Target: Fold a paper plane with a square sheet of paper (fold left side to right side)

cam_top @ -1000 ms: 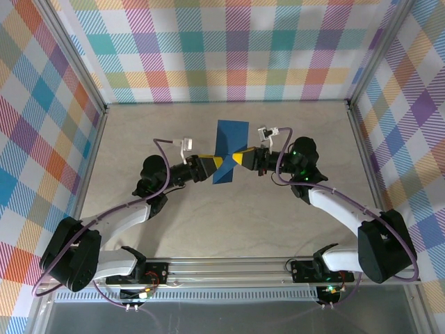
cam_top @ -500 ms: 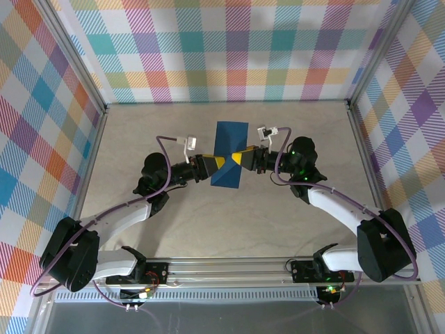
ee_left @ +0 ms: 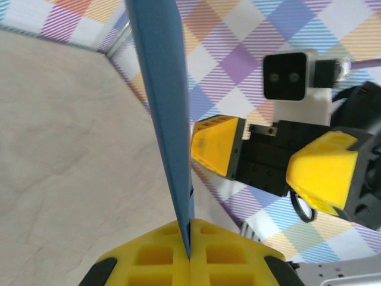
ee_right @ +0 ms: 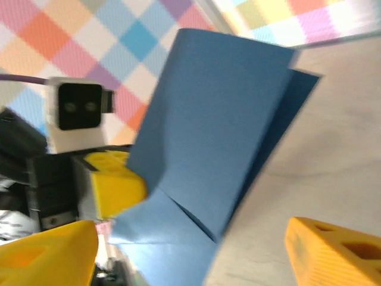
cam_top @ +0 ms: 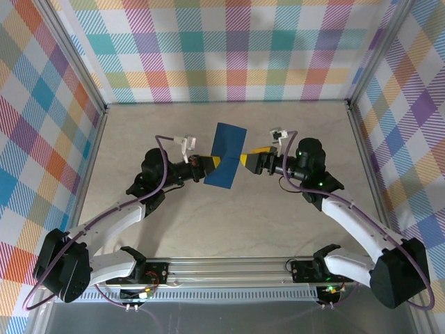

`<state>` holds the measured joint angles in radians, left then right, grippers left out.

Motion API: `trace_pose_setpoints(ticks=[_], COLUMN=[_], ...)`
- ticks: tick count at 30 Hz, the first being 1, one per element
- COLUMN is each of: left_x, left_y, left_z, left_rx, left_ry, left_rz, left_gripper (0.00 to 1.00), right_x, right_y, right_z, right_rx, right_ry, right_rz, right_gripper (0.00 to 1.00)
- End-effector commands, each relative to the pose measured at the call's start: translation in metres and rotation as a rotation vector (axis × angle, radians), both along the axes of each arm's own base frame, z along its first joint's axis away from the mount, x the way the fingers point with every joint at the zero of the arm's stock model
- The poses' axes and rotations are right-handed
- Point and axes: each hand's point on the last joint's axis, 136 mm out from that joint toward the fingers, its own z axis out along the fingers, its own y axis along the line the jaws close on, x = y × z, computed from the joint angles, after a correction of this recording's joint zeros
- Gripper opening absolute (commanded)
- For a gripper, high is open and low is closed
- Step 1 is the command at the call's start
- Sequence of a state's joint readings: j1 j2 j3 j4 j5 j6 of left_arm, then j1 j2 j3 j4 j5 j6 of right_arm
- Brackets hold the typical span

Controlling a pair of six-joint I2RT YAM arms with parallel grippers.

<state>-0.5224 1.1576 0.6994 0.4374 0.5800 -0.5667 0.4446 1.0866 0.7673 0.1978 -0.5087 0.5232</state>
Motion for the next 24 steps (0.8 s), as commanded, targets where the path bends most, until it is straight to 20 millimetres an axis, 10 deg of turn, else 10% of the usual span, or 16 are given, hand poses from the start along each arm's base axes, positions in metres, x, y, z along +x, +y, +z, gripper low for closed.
trace_pose_setpoints(ticks=[1, 10, 24], left_x=[0.006, 0.028, 0.061], left_y=[0.011, 0.041, 0.112], left_z=[-0.012, -0.067, -0.093], left_rx=[0.17, 0.662, 1.369], left_ry=[-0.01, 0.04, 0.011], left_rz=[0.062, 0.196, 0.582], left_gripper=[0.0, 0.0, 0.0], right_x=[0.015, 0.029, 0.029], right_y=[-0.036, -0.095, -0.113], right_z=[-0.026, -0.066, -0.126], right_rx=[-0.154, -0.071, -0.227], right_ry=[0.046, 0.197, 0.354], right_rz=[-0.202, -0.503, -0.579], right_gripper=[0.95, 0.99, 0.99])
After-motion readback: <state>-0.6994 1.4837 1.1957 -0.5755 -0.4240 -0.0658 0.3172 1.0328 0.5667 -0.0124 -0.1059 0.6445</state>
